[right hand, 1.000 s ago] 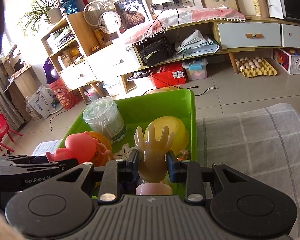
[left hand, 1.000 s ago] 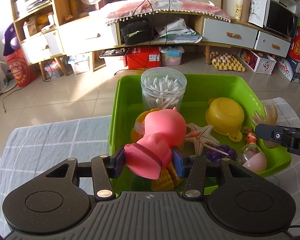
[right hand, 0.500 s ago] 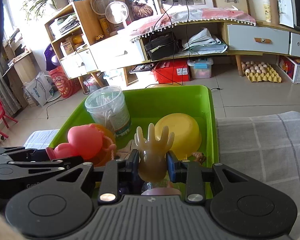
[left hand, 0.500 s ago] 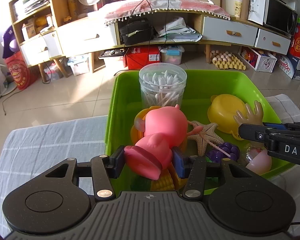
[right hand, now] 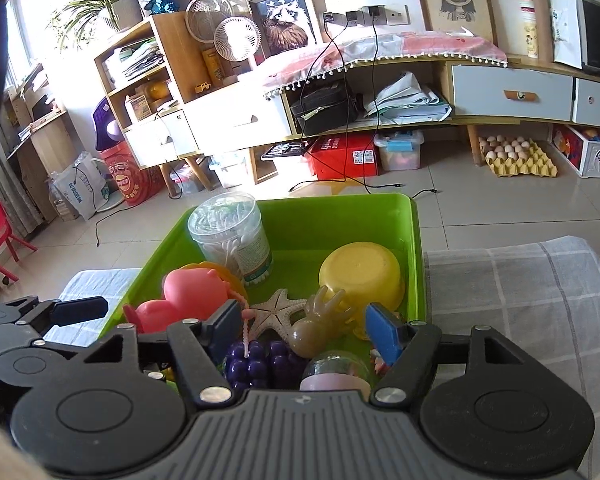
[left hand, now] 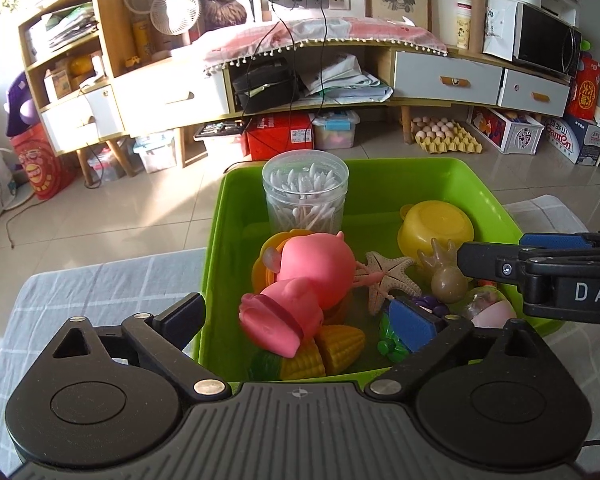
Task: Organize rigid objects
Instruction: 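Open the left gripper to drop the pig while the right releases the hand toy, then withdraw both grippers from the bin toward the pink block and brown toy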
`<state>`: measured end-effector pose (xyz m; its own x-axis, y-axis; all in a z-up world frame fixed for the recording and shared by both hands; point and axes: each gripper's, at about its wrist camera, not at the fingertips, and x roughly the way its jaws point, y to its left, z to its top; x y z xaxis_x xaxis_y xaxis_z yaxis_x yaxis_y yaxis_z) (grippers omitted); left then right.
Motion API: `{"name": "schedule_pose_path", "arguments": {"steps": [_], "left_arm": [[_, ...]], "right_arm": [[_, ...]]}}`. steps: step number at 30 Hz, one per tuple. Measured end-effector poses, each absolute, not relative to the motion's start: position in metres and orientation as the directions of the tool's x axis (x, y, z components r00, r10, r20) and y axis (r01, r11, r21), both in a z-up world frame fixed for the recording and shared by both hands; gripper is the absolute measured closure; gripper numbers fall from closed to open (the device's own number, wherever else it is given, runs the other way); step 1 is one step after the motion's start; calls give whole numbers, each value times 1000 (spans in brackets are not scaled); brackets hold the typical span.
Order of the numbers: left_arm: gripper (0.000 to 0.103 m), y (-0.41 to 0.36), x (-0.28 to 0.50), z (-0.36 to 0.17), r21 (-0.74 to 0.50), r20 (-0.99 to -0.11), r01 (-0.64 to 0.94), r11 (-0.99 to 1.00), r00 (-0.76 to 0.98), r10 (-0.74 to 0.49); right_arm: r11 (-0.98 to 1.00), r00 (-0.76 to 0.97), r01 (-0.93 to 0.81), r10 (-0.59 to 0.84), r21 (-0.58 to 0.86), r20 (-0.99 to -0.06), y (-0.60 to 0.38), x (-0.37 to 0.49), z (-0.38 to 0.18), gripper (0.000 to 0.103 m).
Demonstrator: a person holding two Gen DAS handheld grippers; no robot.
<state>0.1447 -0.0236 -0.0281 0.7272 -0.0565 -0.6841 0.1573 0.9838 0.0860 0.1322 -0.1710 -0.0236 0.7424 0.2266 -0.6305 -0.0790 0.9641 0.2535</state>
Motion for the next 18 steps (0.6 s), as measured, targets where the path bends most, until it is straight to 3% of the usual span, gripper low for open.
{"name": "schedule_pose_path", "arguments": {"steps": [18], "left_arm": [[5, -31, 104, -12, 78, -675, 183, 980, 733, -83]], "right_arm": [[962, 751, -78, 230, 263, -619, -180, 82, 6, 47]]}}
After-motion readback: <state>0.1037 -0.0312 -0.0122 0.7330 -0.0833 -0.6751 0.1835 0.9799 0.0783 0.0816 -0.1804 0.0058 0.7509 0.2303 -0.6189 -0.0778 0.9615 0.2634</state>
